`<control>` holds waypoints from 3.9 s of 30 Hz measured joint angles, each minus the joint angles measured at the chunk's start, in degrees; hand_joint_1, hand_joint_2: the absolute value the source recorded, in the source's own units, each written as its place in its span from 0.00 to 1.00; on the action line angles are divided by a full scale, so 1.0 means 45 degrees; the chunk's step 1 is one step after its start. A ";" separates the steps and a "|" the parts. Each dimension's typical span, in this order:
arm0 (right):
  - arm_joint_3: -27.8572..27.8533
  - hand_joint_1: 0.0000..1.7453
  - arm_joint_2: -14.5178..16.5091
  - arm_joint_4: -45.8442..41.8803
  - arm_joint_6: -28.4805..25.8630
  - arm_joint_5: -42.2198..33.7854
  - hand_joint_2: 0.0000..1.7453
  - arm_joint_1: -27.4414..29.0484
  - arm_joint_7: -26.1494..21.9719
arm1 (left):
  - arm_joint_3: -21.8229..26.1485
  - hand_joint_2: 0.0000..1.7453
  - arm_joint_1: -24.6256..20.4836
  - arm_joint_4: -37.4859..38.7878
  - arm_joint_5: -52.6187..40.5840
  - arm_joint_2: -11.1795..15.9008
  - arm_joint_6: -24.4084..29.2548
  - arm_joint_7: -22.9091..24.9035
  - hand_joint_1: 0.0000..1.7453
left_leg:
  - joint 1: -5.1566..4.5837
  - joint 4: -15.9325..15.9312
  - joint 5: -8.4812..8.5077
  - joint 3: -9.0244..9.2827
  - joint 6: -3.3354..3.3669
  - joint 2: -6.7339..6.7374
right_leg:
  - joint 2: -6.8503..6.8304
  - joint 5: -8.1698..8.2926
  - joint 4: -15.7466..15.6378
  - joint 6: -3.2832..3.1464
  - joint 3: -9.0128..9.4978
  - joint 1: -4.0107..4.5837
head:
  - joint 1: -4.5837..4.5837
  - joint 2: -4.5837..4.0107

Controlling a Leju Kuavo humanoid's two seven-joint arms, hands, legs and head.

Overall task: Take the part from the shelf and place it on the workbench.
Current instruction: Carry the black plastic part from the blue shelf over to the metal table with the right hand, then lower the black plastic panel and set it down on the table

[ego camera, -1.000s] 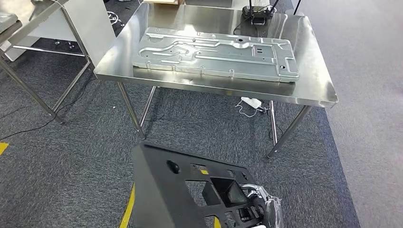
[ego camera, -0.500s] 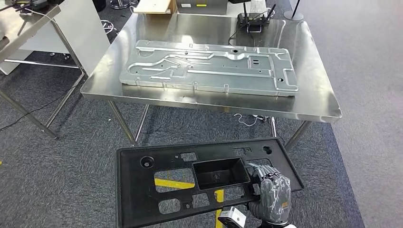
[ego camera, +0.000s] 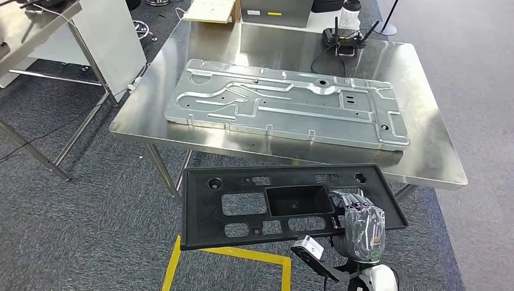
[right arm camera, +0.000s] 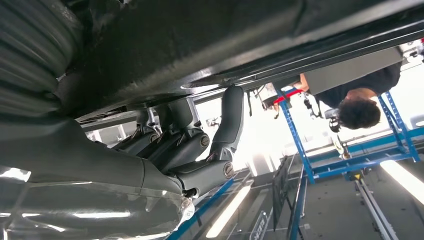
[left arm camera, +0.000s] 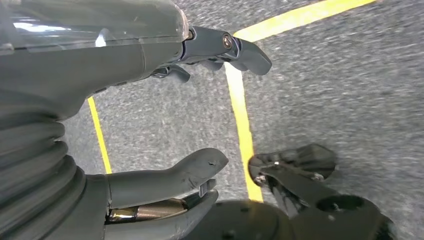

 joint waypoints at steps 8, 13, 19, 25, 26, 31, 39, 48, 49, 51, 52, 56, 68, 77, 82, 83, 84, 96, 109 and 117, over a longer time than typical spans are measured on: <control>-0.0238 1.00 -0.0159 0.0055 0.0067 -0.0003 1.00 0.0015 0.0029 | -0.0015 1.00 -0.0072 0.0095 -0.0006 -0.0101 -0.0015 -0.0013 0.00 | -0.0069 -0.0289 -0.0659 0.0851 -0.0113 -0.0075 | 0.0097 0.3069 -0.1989 -0.0635 0.0325 0.0423 | -0.0051 0.0001; -0.1074 1.00 -0.0507 0.0075 0.0226 -0.0244 1.00 -0.0286 0.0199 | -0.0068 1.00 -0.0193 0.0095 -0.0097 -0.0046 -0.0030 -0.0024 0.00 | -0.0011 0.3848 -0.0732 -0.1820 -0.0522 0.0026 | 0.0091 0.2214 -0.2452 -0.0821 0.1673 0.0166 | -0.0068 0.0002; -0.1721 1.00 -0.0888 0.0292 0.0529 -0.0495 1.00 -0.0631 0.0035 | -0.0104 1.00 0.0004 0.0096 -0.0177 0.0053 -0.0056 0.0027 0.00 | 0.0067 0.1502 0.0301 -0.2922 -0.0656 0.0063 | 0.0217 0.0854 -0.2397 -0.0487 0.3239 0.0039 | -0.0064 0.0002; -0.2018 1.00 -0.1100 0.0470 0.0658 -0.0476 1.00 -0.1052 -0.0036 | -0.0215 1.00 -0.0087 0.0095 -0.0209 0.0058 -0.0067 0.0009 0.00 | 0.0095 0.0668 0.1436 -0.2224 -0.0170 0.0048 | 0.0163 0.1097 -0.0669 -0.0024 0.2830 0.0046 | -0.0058 0.0003; -0.2059 1.00 -0.1124 0.0504 0.0662 -0.0472 1.00 -0.1104 -0.0043 | -0.0234 1.00 -0.0105 0.0095 -0.0217 0.0051 -0.0067 0.0004 0.00 | 0.0118 0.0551 0.1343 -0.2010 -0.0117 0.0043 | 0.0113 0.1189 0.0142 0.0039 0.2235 0.0020 | -0.0056 0.0004; -0.2172 1.00 -0.1165 0.0760 0.0737 -0.0386 1.00 -0.1165 -0.0045 | -0.0256 1.00 -0.0052 0.0095 -0.0240 0.0053 -0.0067 0.0006 0.00 | 0.0137 0.0152 0.0517 -0.0683 -0.0126 -0.0009 | -0.0010 -0.0779 0.0921 0.0285 0.0183 -0.0164 | -0.0049 0.0002; -0.2374 0.75 -0.1197 0.1301 0.1011 -0.0414 1.00 -0.1262 -0.0040 | -0.0283 1.00 -0.0176 0.0100 -0.0262 0.0053 -0.0067 -0.0079 0.00 | 0.0125 0.0706 -0.0339 0.0440 -0.0687 -0.0066 | -0.0016 0.2733 -0.1677 -0.0284 0.0424 -0.0066 | -0.0055 0.0003; -0.2540 0.00 -0.1201 0.1768 0.1073 -0.0619 1.00 -0.1272 -0.0104 | -0.0304 0.00 -0.0147 0.0100 -0.0369 0.0074 0.0240 0.0056 0.00 | 0.0051 0.2266 -0.0214 -0.2332 -0.0613 0.0041 | 0.0087 0.1830 -0.2100 -0.0615 0.1837 0.0069 | -0.0057 0.0002; -0.2547 0.00 -0.1198 0.1820 0.1078 -0.0630 1.00 -0.1268 -0.0112 | -0.0304 0.00 -0.0128 0.0100 -0.0368 0.0097 0.0284 0.0092 0.00 | -0.0005 0.1574 0.0476 -0.2276 -0.0492 0.0042 | 0.0093 0.1728 -0.2087 -0.0591 0.1959 0.0108 | -0.0051 0.0001; -0.2571 0.00 -0.1191 0.1904 0.1094 -0.0662 1.00 -0.1259 -0.0131 | -0.0304 0.00 -0.0122 0.0100 -0.0367 0.0141 0.0317 0.0154 0.00 | -0.0102 0.0717 0.1242 -0.2189 -0.0310 0.0035 | 0.0114 0.1571 -0.2068 -0.0487 0.2037 0.0129 | -0.0062 0.0001; -0.2585 0.00 -0.1180 0.1948 0.1113 -0.0680 1.00 -0.1247 -0.0149 | -0.0304 0.00 -0.0117 0.0100 -0.0361 0.0153 0.0306 0.0180 0.00 | -0.0133 0.0642 0.1264 -0.2190 -0.0270 0.0027 | 0.0128 0.1524 -0.2070 -0.0418 0.2045 0.0124 | -0.0068 0.0000; -0.2686 0.00 -0.1151 0.2021 0.1177 -0.0736 1.00 -0.1232 -0.0199 | -0.0301 0.00 -0.0114 0.0103 -0.0301 0.0120 0.0210 0.0223 0.00 | 0.0026 0.0236 0.1489 -0.1947 -0.0134 0.0062 | 0.0106 0.1152 -0.1707 -0.0125 0.1910 0.0098 | -0.0063 0.0002; -0.2865 0.00 -0.1135 0.2221 0.1224 -0.0869 1.00 -0.1202 -0.0243 | -0.0299 0.00 -0.0198 0.0104 -0.0169 0.0117 0.0047 0.0145 0.00 | 0.0231 0.0349 0.1065 -0.1539 -0.0692 0.0025 | 0.0013 0.2052 -0.1956 0.0202 0.1341 -0.0311 | -0.0055 0.0002; -0.2866 0.00 -0.1114 0.2242 0.1522 -0.1056 1.00 -0.1199 -0.0463 | -0.0279 0.00 -0.0186 0.0104 -0.0100 0.0143 -0.0310 -0.0039 0.00 | 0.0185 0.3548 -0.0834 -0.2529 -0.0669 0.0071 | -0.0092 0.2426 -0.2027 -0.0495 0.0969 -0.0014 | -0.0061 0.0002; -0.2778 0.00 -0.1150 0.2144 0.2477 -0.1384 1.00 -0.1294 -0.0412 | -0.0270 0.00 -0.0287 0.0085 -0.0050 0.0242 -0.0426 -0.0070 0.00 | -0.0150 0.0190 0.0269 -0.0645 -0.0116 0.0164 | -0.0117 0.2726 -0.2026 -0.0353 0.0840 0.0103 | -0.0052 0.0000; -0.2706 0.00 -0.1162 0.2073 0.2601 -0.1462 1.00 -0.1308 -0.0407 | -0.0267 0.00 -0.0292 0.0085 -0.0035 0.0234 -0.0452 -0.0078 0.00 | -0.0180 0.0158 0.0379 -0.0667 -0.0129 0.0180 | -0.0126 0.2801 -0.2050 -0.0275 0.0832 0.0077 | -0.0056 0.0000; -0.2622 0.00 -0.1174 0.1985 0.2694 -0.1508 1.00 -0.1321 -0.0402 | -0.0262 0.00 -0.0290 0.0087 -0.0021 0.0228 -0.0470 -0.0079 0.00 | -0.0166 0.0081 0.0513 -0.0696 -0.0116 0.0187 | -0.0131 0.2858 -0.2068 -0.0195 0.0812 0.0059 | -0.0057 0.0000; -0.1684 0.00 -0.1280 0.0932 0.2873 -0.1196 1.00 -0.1355 -0.0191 | -0.0186 0.00 -0.0282 0.0092 0.0050 0.0182 -0.0525 -0.0087 0.00 | 0.0148 0.0317 0.1848 -0.2352 -0.0357 0.0261 | -0.0035 0.1254 -0.1813 0.0484 0.2452 -0.0410 | -0.0050 0.0001; -0.0514 0.00 -0.1263 0.0174 0.2628 -0.0446 1.00 -0.1051 -0.0206 | -0.0034 0.00 -0.0256 0.0090 0.0112 0.0165 -0.0509 -0.0019 0.00 | 0.0179 0.3124 0.0242 -0.2222 -0.0760 0.0188 | -0.0062 0.2542 -0.2197 -0.0401 0.0994 -0.0127 | -0.0069 0.0000; 0.0386 0.00 -0.1236 -0.0564 0.2291 -0.0089 1.00 -0.0522 -0.0227 | 0.0055 0.00 -0.0296 0.0092 0.0209 0.0134 -0.0485 0.0007 0.00 | 0.0041 -0.0443 0.0658 -0.0305 -0.0174 0.0249 | -0.0060 0.2631 -0.1962 0.0130 0.0537 -0.0157 | -0.0062 0.0001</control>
